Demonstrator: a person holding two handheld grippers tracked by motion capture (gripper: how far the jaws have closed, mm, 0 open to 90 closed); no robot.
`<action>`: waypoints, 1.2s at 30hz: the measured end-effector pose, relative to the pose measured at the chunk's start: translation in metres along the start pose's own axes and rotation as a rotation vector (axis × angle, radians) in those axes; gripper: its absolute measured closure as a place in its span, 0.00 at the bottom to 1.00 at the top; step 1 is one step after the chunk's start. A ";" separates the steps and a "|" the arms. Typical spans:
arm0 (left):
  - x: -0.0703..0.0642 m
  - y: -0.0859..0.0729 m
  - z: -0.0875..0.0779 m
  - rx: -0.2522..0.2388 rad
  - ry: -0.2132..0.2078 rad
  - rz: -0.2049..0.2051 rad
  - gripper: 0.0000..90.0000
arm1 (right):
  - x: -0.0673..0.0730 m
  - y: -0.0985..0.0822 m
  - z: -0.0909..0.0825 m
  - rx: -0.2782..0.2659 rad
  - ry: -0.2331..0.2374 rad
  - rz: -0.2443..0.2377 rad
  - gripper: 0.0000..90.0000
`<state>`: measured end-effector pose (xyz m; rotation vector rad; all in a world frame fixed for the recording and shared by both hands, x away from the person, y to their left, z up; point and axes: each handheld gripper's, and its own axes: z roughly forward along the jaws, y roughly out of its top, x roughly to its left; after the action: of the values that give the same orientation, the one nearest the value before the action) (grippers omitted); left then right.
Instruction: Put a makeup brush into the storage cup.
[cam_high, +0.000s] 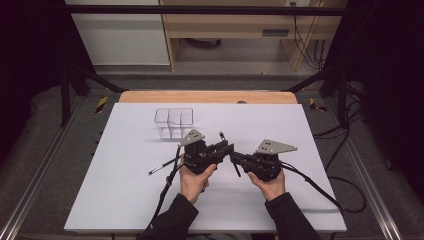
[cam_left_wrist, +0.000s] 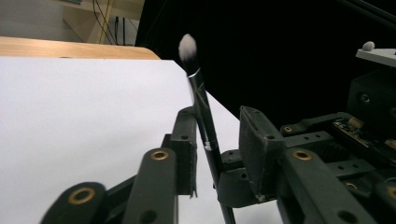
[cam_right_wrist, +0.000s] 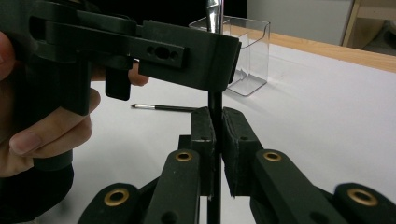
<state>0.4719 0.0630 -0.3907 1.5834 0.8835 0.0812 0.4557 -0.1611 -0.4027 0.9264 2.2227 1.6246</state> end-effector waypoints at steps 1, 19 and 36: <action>0.000 0.000 0.000 0.002 0.001 -0.004 0.76 | 0.000 0.000 0.000 0.000 0.000 0.000 0.93; 0.000 -0.001 -0.001 -0.003 -0.007 -0.019 0.92 | 0.001 0.000 0.001 -0.001 0.008 -0.004 0.93; 0.001 0.005 -0.015 -0.013 0.039 0.060 0.92 | 0.000 0.001 -0.002 -0.015 -0.029 -0.018 0.78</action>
<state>0.4678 0.0762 -0.3833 1.6011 0.8638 0.1604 0.4548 -0.1625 -0.4010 0.9178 2.1903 1.6082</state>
